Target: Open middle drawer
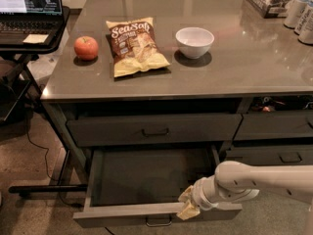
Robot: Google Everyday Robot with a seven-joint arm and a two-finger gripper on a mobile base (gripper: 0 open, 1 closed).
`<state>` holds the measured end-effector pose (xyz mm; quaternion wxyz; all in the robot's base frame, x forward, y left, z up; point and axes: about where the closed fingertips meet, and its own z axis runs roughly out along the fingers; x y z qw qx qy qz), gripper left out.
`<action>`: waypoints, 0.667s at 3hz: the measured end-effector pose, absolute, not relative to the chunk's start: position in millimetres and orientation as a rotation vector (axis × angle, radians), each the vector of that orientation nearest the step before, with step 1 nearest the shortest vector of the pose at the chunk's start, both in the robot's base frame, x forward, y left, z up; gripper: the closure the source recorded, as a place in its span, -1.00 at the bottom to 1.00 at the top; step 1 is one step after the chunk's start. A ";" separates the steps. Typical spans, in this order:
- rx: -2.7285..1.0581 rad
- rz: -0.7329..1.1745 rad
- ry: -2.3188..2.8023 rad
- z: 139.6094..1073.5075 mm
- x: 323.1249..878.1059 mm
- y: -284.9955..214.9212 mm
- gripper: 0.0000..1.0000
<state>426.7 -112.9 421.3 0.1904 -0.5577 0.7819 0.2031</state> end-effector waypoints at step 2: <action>-1.616 0.594 2.211 418.6 410.1 -115.6 -0.31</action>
Offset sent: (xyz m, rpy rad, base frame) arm -0.1026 -0.0285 -0.0224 -0.0814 0.1929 0.1599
